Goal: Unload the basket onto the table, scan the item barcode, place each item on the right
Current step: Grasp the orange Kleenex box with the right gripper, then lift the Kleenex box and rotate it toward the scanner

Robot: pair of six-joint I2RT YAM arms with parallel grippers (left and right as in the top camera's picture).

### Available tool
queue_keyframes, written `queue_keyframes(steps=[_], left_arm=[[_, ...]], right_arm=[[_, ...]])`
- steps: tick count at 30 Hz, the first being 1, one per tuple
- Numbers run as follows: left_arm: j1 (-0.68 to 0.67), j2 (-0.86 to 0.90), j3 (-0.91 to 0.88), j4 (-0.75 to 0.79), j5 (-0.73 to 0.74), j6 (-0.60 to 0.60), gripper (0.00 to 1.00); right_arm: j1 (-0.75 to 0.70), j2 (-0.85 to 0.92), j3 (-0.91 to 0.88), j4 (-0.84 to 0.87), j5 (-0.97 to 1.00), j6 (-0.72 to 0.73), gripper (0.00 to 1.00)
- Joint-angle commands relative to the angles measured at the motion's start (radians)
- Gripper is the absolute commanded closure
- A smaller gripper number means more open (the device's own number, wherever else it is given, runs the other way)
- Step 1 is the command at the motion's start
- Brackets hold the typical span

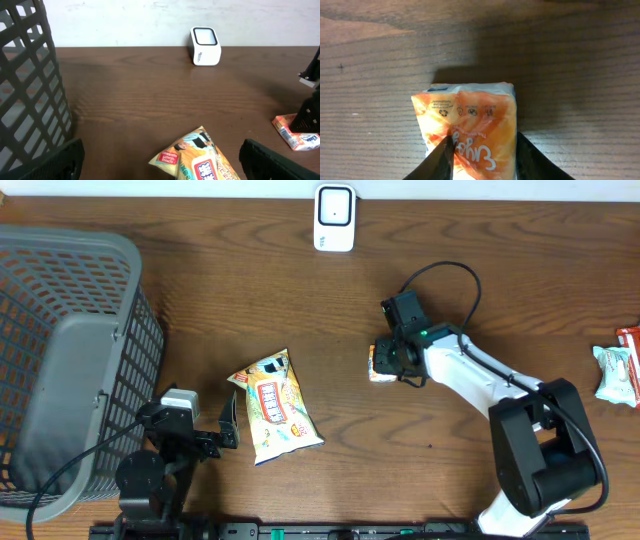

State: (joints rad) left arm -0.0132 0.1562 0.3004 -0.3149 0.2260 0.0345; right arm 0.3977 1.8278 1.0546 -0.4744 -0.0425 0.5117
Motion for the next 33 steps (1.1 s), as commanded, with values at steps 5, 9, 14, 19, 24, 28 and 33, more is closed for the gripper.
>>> queue_keyframes(steps=[5, 9, 14, 19, 24, 28, 33], left_arm=[[0.003, -0.002, -0.002, 0.0, -0.006, 0.014, 0.01], [0.003, -0.002, -0.002, 0.0, -0.006, 0.014, 0.01], [0.003, -0.002, -0.002, 0.001, -0.006, 0.014, 0.01], [0.003, -0.002, -0.002, 0.0, -0.006, 0.014, 0.01], [0.003, -0.002, -0.002, 0.0, -0.006, 0.014, 0.01], [0.003, -0.002, -0.002, 0.0, -0.006, 0.014, 0.01], [0.003, -0.002, -0.002, 0.0, -0.006, 0.014, 0.01]], right_arm=[[-0.021, 0.024, -0.069, 0.025, -0.073, -0.017, 0.99], [-0.045, 0.024, -0.067, 0.061, -0.266, -0.121, 0.99], [-0.164, 0.024, -0.058, 0.086, -0.742, -0.269, 0.99], [-0.258, 0.024, -0.058, 0.097, -1.067, -0.355, 0.99], [-0.284, 0.024, -0.058, 0.098, -1.316, -0.458, 0.99], [-0.285, 0.024, -0.058, 0.097, -1.385, -0.499, 0.99], [-0.285, 0.023, -0.058, 0.069, -1.386, -0.514, 0.99]])
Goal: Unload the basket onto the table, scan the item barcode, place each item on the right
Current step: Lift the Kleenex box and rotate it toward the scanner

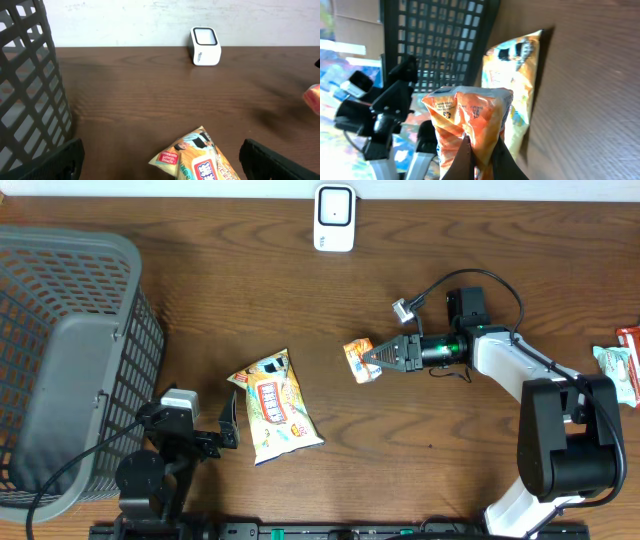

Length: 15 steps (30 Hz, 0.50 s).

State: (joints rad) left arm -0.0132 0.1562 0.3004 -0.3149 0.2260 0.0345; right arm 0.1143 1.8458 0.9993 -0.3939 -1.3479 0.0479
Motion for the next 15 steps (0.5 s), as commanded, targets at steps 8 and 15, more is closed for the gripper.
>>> queue_keyframes(steps=[8, 15], left_arm=[[0.003, -0.002, -0.002, 0.0, -0.006, 0.014, 0.01], [0.003, -0.002, -0.002, 0.0, -0.006, 0.014, 0.01]], right_arm=[[-0.002, 0.005, -0.003, -0.242, -0.08, -0.25, 0.99], [-0.002, 0.005, -0.003, -0.474, -0.079, -0.463, 0.99]])
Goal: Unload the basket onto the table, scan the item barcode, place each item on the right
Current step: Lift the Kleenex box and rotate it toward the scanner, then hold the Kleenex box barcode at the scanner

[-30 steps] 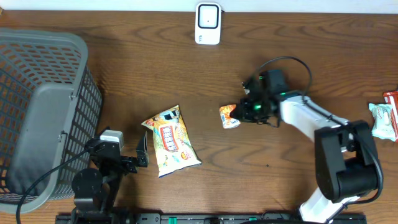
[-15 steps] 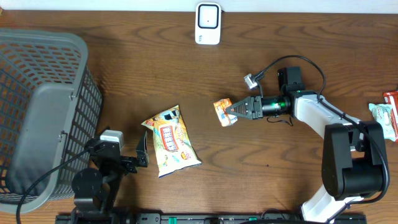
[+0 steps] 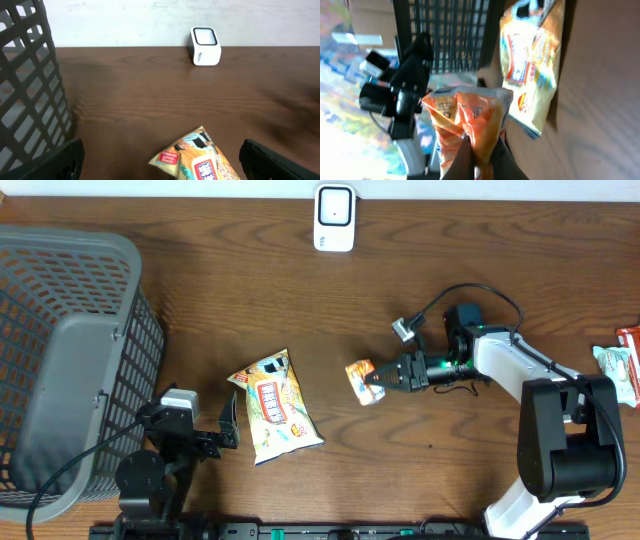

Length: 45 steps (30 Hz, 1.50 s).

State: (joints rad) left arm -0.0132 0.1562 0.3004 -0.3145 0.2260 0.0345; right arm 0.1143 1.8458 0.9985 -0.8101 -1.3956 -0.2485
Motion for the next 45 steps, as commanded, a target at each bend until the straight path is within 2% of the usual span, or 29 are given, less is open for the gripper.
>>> queue_keyframes(steps=[1, 17, 23, 27, 29, 32, 34, 37, 41, 44, 45], left_arm=[[0.003, -0.002, -0.002, 0.0, -0.006, 0.014, 0.01], [0.003, -0.002, -0.002, 0.0, -0.006, 0.014, 0.01], [0.003, -0.002, -0.002, 0.0, -0.006, 0.014, 0.01], [0.003, -0.002, -0.002, 0.0, -0.006, 0.014, 0.01], [0.003, -0.002, -0.002, 0.0, -0.006, 0.014, 0.01], [0.003, -0.002, -0.002, 0.0, -0.006, 0.014, 0.01], [0.003, -0.002, -0.002, 0.0, -0.006, 0.014, 0.01], [0.003, -0.002, -0.002, 0.0, -0.006, 0.014, 0.01], [0.003, -0.002, -0.002, 0.0, -0.006, 0.014, 0.01], [0.003, -0.002, -0.002, 0.0, -0.006, 0.014, 0.01], [0.003, -0.002, -0.002, 0.0, -0.006, 0.014, 0.01]], right_arm=[[-0.002, 0.004, -0.002, -0.092, -0.031, -0.201, 0.99], [-0.002, 0.004, -0.002, -0.507, 0.002, -0.646, 0.99], [-0.002, 0.004, -0.002, -0.525, 0.002, -0.675, 0.99], [-0.002, 0.004, -0.001, -0.452, 0.002, -0.675, 0.99], [-0.002, 0.004, 0.008, -0.38, 0.002, -0.646, 0.99], [0.0, 0.004, 0.047, -0.171, 0.031, -0.441, 0.98], [0.004, 0.004, 0.082, -0.017, 0.151, -0.224, 0.98], [0.041, 0.004, 0.175, 0.158, 0.483, 0.085, 0.98], [0.102, 0.004, 0.306, 0.255, 0.632, 0.099, 0.99], [0.17, 0.004, 0.359, 0.385, 0.936, 0.089, 0.99], [0.201, 0.004, 0.361, 0.446, 1.044, 0.039, 0.99]])
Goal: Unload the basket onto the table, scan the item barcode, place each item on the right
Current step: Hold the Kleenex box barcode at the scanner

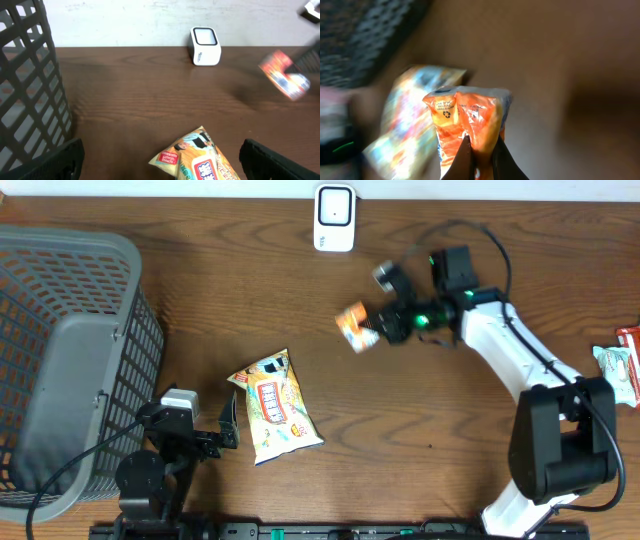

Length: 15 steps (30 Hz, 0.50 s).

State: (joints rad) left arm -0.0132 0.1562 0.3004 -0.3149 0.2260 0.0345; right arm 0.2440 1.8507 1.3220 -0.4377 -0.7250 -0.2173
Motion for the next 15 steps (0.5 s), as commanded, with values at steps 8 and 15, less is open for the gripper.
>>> queue_keyframes(steps=[8, 15], left_arm=[[0.003, -0.002, -0.002, 0.0, -0.006, 0.014, 0.01], [0.003, -0.002, -0.002, 0.0, -0.006, 0.014, 0.01]], right_arm=[[0.234, 0.101, 0.041, 0.539, 0.899, -0.342, 0.99], [0.218, 0.349, 0.261, 0.688, 1.025, -0.539, 0.99]])
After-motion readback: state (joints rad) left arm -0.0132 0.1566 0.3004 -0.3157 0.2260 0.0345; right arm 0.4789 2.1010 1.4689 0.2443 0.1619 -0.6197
